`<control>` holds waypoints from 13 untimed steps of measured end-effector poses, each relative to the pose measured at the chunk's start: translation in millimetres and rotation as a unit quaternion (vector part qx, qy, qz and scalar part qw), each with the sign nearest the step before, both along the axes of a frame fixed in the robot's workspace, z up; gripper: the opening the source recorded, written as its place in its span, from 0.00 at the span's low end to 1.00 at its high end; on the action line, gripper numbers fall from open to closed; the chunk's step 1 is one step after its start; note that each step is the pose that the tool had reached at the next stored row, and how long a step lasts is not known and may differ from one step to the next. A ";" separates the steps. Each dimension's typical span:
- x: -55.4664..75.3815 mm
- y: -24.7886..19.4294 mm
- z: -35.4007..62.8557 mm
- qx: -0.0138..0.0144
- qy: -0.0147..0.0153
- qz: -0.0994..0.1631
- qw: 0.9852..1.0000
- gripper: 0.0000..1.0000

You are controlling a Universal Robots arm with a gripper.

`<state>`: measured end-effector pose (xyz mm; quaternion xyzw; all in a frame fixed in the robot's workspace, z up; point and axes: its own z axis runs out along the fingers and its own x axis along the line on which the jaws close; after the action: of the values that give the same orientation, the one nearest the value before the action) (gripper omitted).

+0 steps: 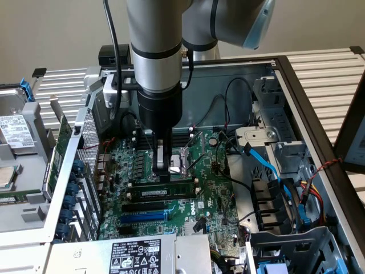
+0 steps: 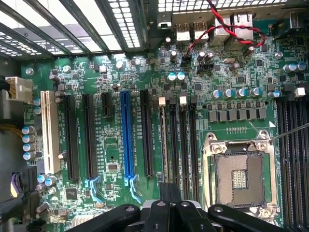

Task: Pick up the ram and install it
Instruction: 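Press down the ram until it locks into place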

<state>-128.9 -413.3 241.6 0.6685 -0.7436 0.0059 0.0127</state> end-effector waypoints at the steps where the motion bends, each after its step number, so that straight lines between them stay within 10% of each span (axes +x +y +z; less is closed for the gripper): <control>1: 0.0 0.2 -0.3 -0.001 0.000 0.000 1.000 0.10; 13: -0.8 1.0 -3.0 -0.002 0.001 0.000 1.000 0.10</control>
<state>-129.7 -412.3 238.6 0.6686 -0.7435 0.0067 0.0144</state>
